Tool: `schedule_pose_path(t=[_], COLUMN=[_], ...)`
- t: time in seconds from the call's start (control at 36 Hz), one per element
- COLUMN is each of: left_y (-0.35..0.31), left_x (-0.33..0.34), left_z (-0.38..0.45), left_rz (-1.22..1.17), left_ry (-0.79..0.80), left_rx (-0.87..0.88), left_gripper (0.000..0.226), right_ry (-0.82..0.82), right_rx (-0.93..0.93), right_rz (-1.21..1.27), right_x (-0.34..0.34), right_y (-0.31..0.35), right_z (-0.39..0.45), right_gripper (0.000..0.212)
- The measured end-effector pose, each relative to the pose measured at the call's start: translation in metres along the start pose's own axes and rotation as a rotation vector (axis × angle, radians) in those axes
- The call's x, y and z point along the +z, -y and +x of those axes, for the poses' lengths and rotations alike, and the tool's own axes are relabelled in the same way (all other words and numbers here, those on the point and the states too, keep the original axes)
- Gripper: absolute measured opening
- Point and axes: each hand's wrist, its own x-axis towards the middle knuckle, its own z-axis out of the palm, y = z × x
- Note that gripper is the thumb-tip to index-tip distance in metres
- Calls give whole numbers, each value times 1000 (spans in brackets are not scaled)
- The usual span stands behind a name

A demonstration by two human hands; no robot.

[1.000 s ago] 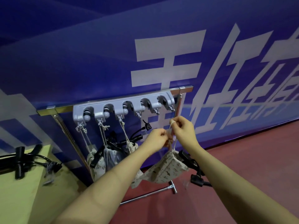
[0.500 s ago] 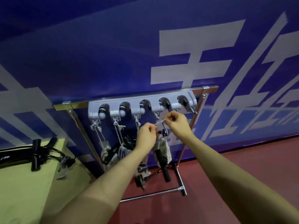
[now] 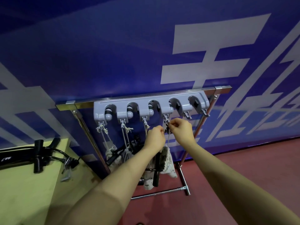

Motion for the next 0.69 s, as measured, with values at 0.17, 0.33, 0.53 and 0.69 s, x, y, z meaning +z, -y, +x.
schedule_pose_path(t=[0.17, 0.33, 0.53, 0.69], left_y=[-7, 8, 41, 79], left_x=[-9, -29, -74, -121], left_z=[-11, -38, -77, -106], left_rz=[-34, -139, -148, -137], left_ry=[2, -37, -156, -278], left_rx=[-31, -98, -170, -228], left_gripper=[28, 21, 15, 17], right_ry=[-5, 80, 191, 343], right_rx=[65, 78, -27, -144], right_rz=[-34, -36, -31, 3], right_x=[1, 11, 45, 83], right_y=[2, 7, 43, 82], right_z=[-19, -47, -77, -98], right_gripper=[18, 20, 15, 16])
